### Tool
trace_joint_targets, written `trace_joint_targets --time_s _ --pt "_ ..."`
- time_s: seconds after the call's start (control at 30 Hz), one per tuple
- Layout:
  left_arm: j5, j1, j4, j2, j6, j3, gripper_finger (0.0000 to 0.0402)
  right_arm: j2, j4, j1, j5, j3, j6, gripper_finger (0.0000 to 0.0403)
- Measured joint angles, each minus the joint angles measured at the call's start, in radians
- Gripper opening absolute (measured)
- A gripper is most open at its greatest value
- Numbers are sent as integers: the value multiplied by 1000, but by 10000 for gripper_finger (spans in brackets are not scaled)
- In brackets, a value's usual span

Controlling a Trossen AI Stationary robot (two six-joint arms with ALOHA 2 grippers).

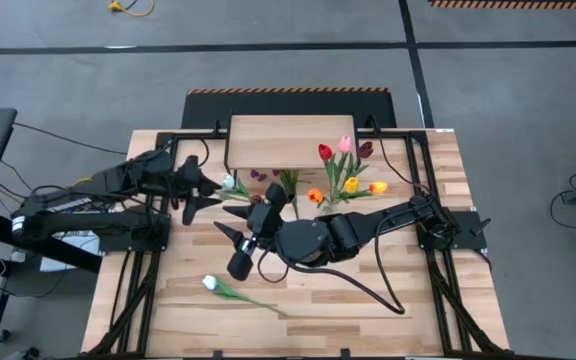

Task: Pick and place flowers into a vace then onto a shelf
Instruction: Put the black tulip into the red vase, then put the white tulip into the red vase

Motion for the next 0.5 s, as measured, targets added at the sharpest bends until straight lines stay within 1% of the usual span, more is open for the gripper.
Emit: trace_joint_targets --time_s 0.17,0.3,0.5 --pt "-17 0 -165 5 58 57 195 0 -51 4 0 0 -1 155" --pt "-22 0 -249 6 68 82 195 0 -98 6 -12 0 0 153" --pt "1 0 -333 5 89 123 195 0 -182 13 -175 1 1 145"
